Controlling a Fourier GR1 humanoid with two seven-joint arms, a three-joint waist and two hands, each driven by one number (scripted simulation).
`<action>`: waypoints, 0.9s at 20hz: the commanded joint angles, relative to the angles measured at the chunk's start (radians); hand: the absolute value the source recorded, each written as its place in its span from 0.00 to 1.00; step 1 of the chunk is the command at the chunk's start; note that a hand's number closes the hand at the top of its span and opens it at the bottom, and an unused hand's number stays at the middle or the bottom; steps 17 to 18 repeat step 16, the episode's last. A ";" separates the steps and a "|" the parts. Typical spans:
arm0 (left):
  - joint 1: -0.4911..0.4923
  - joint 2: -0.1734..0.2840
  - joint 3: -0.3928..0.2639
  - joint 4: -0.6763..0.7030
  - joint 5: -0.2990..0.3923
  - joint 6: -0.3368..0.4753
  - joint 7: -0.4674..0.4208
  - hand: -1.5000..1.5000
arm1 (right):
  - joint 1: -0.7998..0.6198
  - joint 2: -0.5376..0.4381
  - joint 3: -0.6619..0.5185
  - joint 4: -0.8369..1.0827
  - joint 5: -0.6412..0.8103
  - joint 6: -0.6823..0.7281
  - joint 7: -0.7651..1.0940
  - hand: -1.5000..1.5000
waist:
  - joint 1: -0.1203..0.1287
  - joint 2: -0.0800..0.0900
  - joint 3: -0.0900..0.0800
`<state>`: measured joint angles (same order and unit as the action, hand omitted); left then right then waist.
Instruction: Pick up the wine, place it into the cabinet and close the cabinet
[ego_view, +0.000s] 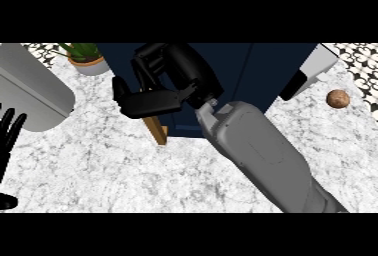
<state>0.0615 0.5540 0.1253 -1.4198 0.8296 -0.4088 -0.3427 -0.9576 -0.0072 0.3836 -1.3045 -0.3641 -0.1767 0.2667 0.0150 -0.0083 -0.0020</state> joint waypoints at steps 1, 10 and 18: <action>0.018 0.023 0.044 0.041 0.022 -0.079 0.007 0.00 | -0.014 -0.031 -0.076 0.107 0.022 0.058 -0.053 1.00 | -0.003 0.010 0.002; -0.044 -0.016 0.010 -0.028 0.002 0.022 0.056 0.00 | -0.032 -0.101 -0.129 0.220 0.038 0.132 -0.132 1.00 | -0.002 0.015 0.002; -0.023 -0.026 -0.001 -0.033 -0.007 -0.013 0.052 0.00 | -0.025 -0.102 -0.143 0.235 0.032 0.159 -0.158 1.00 | -0.002 0.012 0.002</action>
